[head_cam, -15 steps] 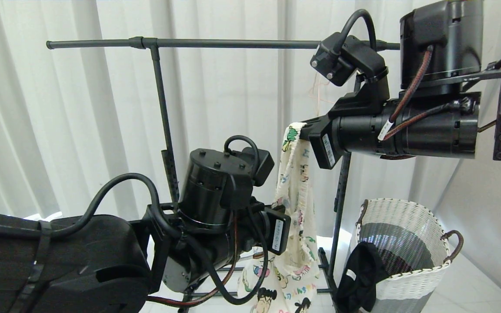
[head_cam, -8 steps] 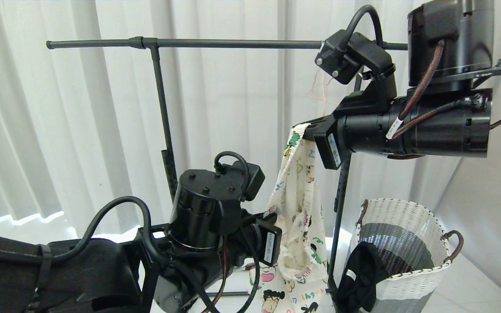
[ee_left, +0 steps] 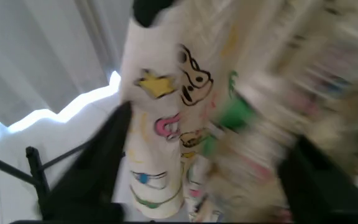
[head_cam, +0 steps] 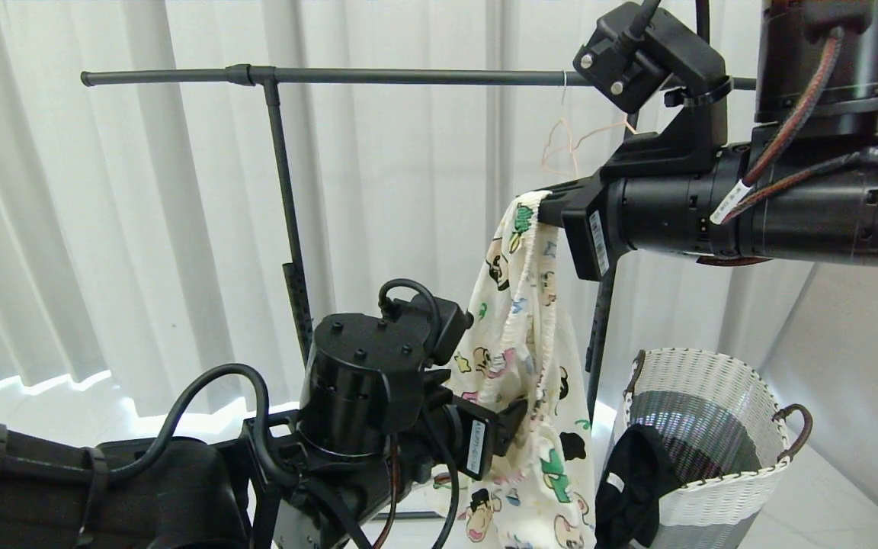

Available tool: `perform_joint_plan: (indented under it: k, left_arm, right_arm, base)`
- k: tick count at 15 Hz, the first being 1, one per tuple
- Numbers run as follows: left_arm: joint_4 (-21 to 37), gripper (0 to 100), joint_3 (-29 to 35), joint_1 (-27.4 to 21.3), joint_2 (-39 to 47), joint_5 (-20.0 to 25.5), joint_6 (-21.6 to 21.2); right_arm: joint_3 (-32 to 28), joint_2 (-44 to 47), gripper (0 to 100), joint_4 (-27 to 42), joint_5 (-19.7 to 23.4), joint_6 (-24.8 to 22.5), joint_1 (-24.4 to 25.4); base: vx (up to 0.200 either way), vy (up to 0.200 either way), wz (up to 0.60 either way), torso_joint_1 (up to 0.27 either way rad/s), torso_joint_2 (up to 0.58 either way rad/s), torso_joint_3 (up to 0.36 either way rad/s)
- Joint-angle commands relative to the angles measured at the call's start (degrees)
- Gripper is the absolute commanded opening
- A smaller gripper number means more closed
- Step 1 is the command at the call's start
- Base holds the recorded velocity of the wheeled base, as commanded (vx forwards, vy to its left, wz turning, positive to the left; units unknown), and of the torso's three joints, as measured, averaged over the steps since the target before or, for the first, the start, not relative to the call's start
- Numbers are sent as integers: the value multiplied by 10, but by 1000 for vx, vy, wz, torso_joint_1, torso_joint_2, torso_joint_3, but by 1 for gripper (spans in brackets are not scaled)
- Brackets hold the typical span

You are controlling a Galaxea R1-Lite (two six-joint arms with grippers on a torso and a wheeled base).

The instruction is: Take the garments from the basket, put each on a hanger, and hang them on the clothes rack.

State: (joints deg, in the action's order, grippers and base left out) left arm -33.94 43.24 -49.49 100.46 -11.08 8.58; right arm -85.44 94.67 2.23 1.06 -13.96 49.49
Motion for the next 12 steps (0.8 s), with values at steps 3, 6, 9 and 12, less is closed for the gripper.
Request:
perform_joint_plan:
  k: [3, 6, 9, 12]
  left_arm:
    - [-3, 100, -2, -3, 0, 0, 0]
    - [-3, 100, -18, -4, 0, -2, -1]
    - [-24, 100, -104, -6, -28, -2, -33]
    - [-89, 100, -139, -7, -29, -2, -34]
  right_arm:
    - [-1, -3, 0, 2, 1, 0, 2]
    - [-1, -3, 0, 2, 0, 0, 2]
    - [-2, -8, 0, 2, -7, 0, -8]
    - [-1, -8, 0, 2, -7, 0, -11]
  base:
    - [0, 0, 0, 0, 0, 0]
    - [0, 0, 0, 0, 0, 0]
    - [0, 0, 0, 0, 0, 0]
    - [0, 0, 0, 0, 0, 0]
